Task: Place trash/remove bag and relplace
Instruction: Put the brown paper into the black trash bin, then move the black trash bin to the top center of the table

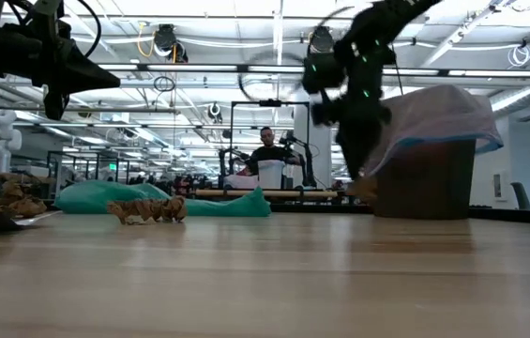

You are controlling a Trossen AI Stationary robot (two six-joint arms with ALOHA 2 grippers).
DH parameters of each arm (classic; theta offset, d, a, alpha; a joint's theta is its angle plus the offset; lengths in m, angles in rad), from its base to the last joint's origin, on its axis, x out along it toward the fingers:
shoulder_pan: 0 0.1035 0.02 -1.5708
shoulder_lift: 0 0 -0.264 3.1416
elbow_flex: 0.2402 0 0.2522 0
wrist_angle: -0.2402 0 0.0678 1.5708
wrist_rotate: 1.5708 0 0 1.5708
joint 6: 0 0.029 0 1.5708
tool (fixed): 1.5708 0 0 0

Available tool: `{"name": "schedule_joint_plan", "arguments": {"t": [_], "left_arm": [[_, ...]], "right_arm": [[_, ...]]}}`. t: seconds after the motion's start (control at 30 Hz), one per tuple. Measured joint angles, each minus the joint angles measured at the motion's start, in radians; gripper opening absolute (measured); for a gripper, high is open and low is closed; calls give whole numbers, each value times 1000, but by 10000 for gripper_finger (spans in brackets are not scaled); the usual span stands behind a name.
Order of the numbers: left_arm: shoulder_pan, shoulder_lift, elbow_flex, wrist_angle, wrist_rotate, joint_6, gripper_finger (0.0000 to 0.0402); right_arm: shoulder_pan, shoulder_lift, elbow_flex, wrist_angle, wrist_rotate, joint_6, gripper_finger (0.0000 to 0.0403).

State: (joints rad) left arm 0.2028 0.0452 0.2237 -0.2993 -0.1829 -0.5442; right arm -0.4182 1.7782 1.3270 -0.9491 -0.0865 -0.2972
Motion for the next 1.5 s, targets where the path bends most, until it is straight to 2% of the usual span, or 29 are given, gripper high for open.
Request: {"name": "schedule_joint_plan", "arguments": {"t": [0.1, 0.27, 0.37, 0.5, 0.6, 0.7, 0.73, 0.9, 1.0, 1.1, 1.33, 1.4, 1.5], "left_arm": [[0, 0, 0, 0, 0, 0, 0], [0, 0, 0, 1, 0, 0, 0], [0, 0, 0, 1, 0, 0, 0], [0, 0, 0, 1, -1, 0, 0], [0, 0, 0, 1, -1, -1, 0], [0, 0, 0, 1, -2, -1, 0], [0, 0, 0, 1, -2, -1, 0], [0, 0, 0, 4, -7, -1, 0], [0, 0, 0, 5, -8, -2, 0], [0, 0, -1, 6, -8, -3, 0], [0, 0, -1, 5, -8, -25, 0], [0, 0, -1, 5, -8, -26, 0], [0, 0, -1, 4, -10, -26, 0]], "right_arm": [[13, 0, 141, -20, -52, 1, 0], [24, 0, 428, -104, -35, 43, 0], [19, -2, 600, -162, 57, 94, 0], [-15, -4, 779, -310, 278, 144, 0], [-71, -4, 855, -478, 398, 240, 0], [-140, -4, 885, -631, 447, 385, 0], [-164, -4, 884, -628, 452, 423, 0], [-276, -13, 872, -622, 365, 542, 0], [-331, -5, 847, -623, 322, 564, 15], [-368, -6, 826, -623, 314, 553, 57], [-411, -7, 819, -622, 274, 559, 191], [-419, -7, 819, -622, 194, 592, 207], [-421, 4, 819, -622, 82, 603, 195]]}}
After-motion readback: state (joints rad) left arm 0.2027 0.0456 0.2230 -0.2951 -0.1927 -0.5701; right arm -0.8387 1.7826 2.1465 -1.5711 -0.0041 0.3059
